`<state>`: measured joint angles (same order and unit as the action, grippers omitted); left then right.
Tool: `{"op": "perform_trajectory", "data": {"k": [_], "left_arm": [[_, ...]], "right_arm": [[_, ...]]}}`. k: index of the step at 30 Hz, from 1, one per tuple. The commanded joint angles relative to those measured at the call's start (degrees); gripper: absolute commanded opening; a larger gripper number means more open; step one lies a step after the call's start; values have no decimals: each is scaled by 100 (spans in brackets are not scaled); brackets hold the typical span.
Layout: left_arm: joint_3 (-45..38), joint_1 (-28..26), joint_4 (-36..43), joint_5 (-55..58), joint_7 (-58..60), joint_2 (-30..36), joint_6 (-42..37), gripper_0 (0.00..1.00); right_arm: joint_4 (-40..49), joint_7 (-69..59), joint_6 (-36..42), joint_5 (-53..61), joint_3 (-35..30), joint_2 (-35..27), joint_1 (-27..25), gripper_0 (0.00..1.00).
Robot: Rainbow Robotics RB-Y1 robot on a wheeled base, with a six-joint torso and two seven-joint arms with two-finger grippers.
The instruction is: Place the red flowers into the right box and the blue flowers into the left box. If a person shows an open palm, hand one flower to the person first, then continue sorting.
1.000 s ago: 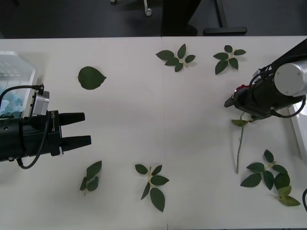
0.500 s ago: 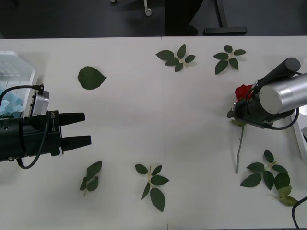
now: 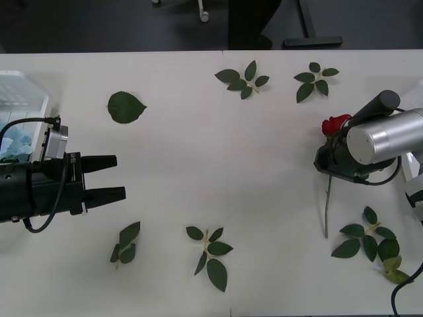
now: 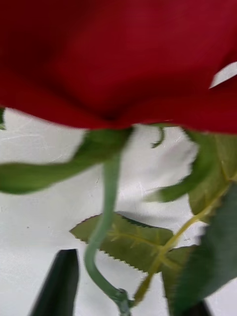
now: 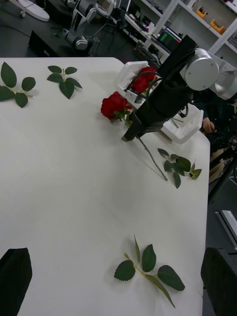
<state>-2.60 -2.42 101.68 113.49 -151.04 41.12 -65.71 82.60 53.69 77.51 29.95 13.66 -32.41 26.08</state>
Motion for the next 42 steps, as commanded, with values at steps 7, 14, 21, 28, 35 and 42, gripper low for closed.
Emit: {"op": "perform_trajectory", "data": {"k": [7,14,21,28,35,42], "left_arm": [[67,-92,54,77,-396,194,14,100],[67,-92,54,77,-396,194,14,100],[67,-92,54,77,-396,194,14,100],[67,-92,54,77,-396,194,14,100],[67,-92,54,77,-396,194,14,100],[67,-92,54,77,-396,194,14,100]], "right_arm": [[37,-52,-43,-77,-135,69,-32,0],[160,45,-34,257,-495,-344,12,0],[353,124,-34,415,-548,-1320,47,0],[371,959,-192,494,-557,-2586,117,0],[309,2093,-192,-130,-487,-3262,135,0],[-271,3130,-289,-798,-451,-3192,135,0]]}}
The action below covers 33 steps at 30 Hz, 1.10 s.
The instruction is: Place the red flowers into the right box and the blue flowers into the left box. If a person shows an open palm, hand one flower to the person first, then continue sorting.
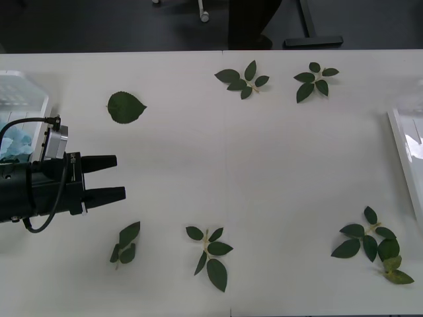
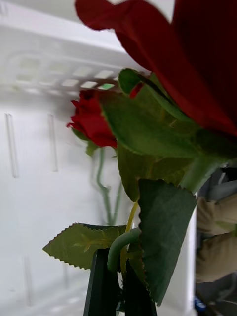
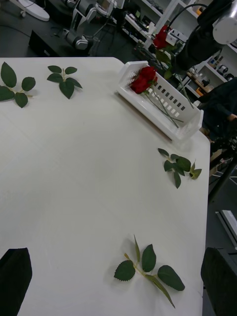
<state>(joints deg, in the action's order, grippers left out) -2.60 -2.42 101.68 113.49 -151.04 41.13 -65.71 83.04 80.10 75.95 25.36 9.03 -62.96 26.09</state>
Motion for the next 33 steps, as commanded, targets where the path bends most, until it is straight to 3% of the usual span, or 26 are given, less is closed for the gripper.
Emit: {"op": "perform_trajectory", "data": {"k": [1,7,14,21,26,29,33], "left_arm": [[66,-92,54,77,-396,194,14,100],[66,-92,54,77,-396,194,14,100],[66,-92,54,77,-396,194,14,100],[66,-92,54,77,-396,194,14,100],[66,-92,54,77,-396,194,14,100],[66,-92,54,77,-396,194,14,100],[66,-92,54,77,-396,194,14,100]], "right_arm": [[-456,612,-203,-426,11,-76,133,0],[-1282,928,-669,-910,11,513,124,0],[-1537,928,-1003,-1244,11,1076,133,0],[-1537,946,-1074,-1244,11,1137,133,0],[-1563,963,-1074,-1244,-33,1084,133,47],[-1572,990,-1074,-1226,-50,1032,133,61],[-1563,1034,-1074,-1042,-86,944,133,70]]}}
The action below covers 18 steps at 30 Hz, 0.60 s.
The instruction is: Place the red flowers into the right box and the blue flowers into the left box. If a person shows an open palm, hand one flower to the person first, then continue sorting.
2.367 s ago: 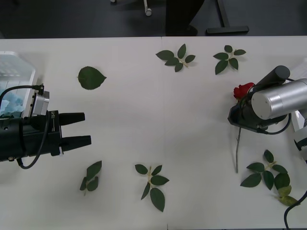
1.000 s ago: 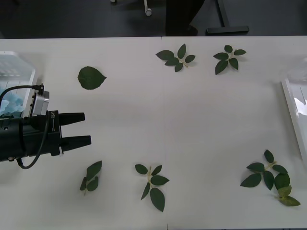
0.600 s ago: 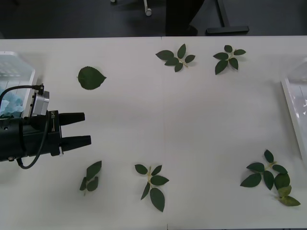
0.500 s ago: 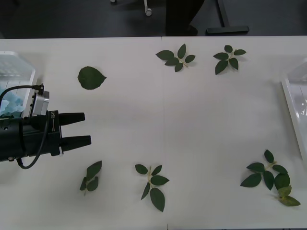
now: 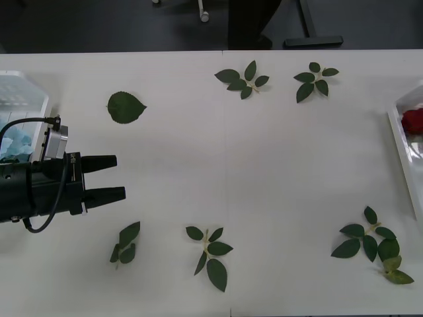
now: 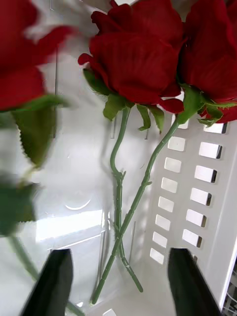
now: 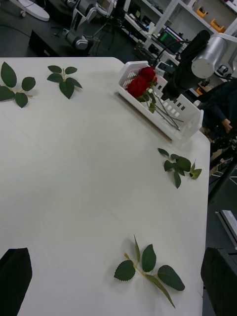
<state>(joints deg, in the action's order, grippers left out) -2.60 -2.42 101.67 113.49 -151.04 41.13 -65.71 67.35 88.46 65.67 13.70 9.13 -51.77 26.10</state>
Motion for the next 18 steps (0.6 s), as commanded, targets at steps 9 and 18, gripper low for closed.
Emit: {"op": "perform_trajectory", "data": {"k": [9,18], "left_arm": [[66,-92,55,76,-396,194,14,100],[66,-92,55,76,-396,194,14,100]], "right_arm": [[885,364,254,1926,-104,-782,115,75],[1957,1279,174,4413,-104,-1134,36,76]]}}
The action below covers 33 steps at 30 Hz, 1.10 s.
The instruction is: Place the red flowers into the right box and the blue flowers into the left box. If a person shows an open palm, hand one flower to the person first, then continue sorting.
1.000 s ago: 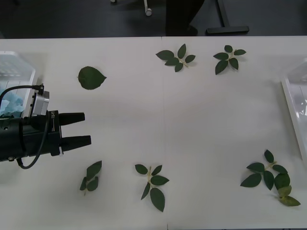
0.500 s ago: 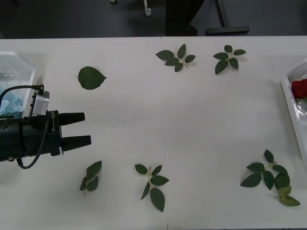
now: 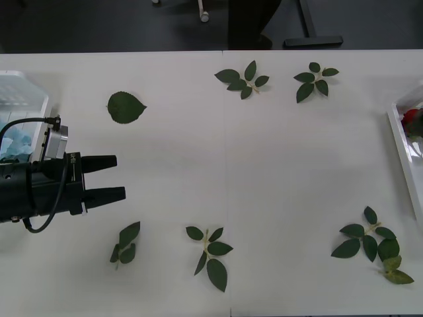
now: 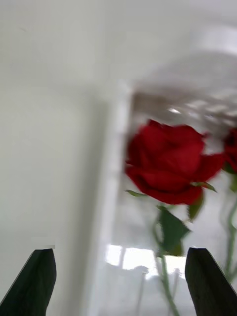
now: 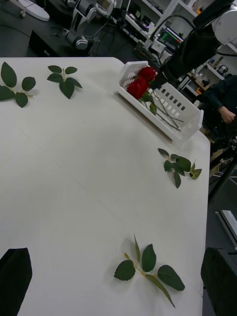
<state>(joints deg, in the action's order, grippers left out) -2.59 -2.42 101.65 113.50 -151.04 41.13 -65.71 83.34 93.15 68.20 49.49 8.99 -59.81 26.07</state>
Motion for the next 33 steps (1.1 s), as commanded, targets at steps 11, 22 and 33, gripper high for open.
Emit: {"op": "perform_trajectory", "data": {"k": [11,22,33], "left_arm": [[66,-92,56,76,-396,193,14,100],[66,-92,56,76,-396,193,14,100],[66,-92,56,76,-396,193,14,100]], "right_arm": [[297,5020,202,3875,-38,-329,-181,76],[332,6185,475,5703,-20,-312,-181,77],[315,6185,800,6169,6,-180,-208,77]]}}
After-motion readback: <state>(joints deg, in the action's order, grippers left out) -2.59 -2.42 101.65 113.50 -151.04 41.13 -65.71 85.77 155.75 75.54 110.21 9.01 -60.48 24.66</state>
